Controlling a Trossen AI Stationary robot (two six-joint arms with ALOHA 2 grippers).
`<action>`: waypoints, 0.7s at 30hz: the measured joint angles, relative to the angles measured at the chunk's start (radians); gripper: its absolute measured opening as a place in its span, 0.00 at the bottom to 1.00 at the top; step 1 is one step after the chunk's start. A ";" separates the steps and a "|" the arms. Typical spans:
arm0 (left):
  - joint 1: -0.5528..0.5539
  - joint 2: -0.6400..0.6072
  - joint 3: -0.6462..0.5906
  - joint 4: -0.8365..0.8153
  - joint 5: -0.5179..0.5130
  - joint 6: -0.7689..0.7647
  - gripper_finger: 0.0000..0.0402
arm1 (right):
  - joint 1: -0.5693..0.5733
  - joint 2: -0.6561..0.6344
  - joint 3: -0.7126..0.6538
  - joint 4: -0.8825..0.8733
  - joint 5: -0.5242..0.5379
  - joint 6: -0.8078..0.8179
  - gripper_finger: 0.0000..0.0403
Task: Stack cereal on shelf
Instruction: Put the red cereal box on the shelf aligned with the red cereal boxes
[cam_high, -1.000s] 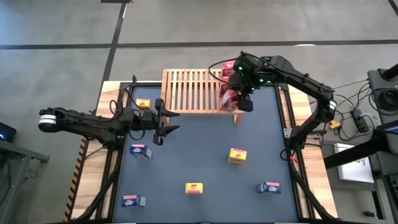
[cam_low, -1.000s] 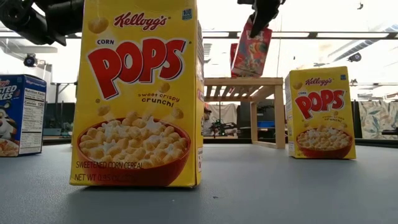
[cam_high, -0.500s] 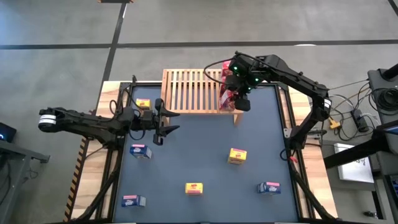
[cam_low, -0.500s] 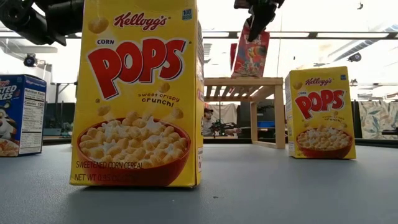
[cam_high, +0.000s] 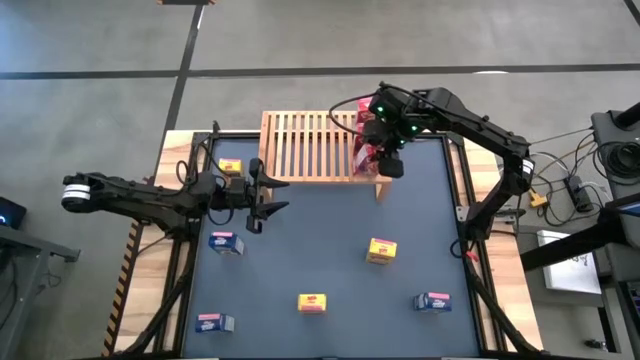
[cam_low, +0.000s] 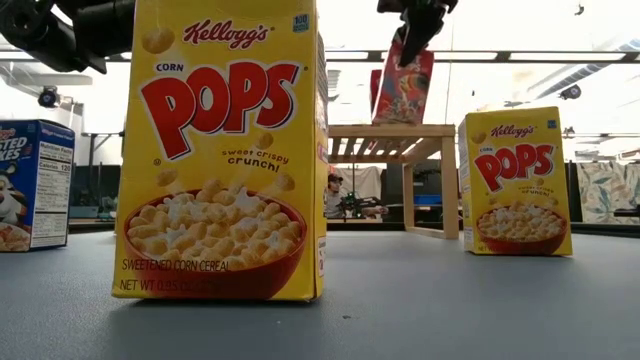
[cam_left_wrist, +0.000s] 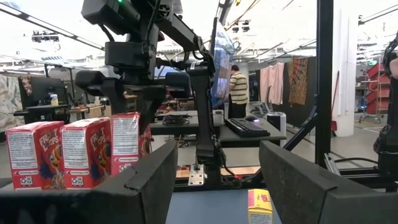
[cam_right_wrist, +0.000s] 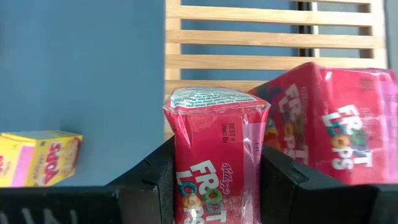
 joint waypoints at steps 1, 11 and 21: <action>0.000 0.000 0.000 0.000 0.000 0.000 0.52 | 0.000 0.000 0.000 0.006 0.018 0.004 0.37; 0.000 0.000 0.000 0.000 0.000 0.000 0.52 | 0.000 0.000 0.000 0.016 0.099 0.054 0.37; 0.000 0.000 0.000 0.000 0.000 0.000 0.52 | 0.000 0.000 0.000 0.015 0.099 0.053 0.37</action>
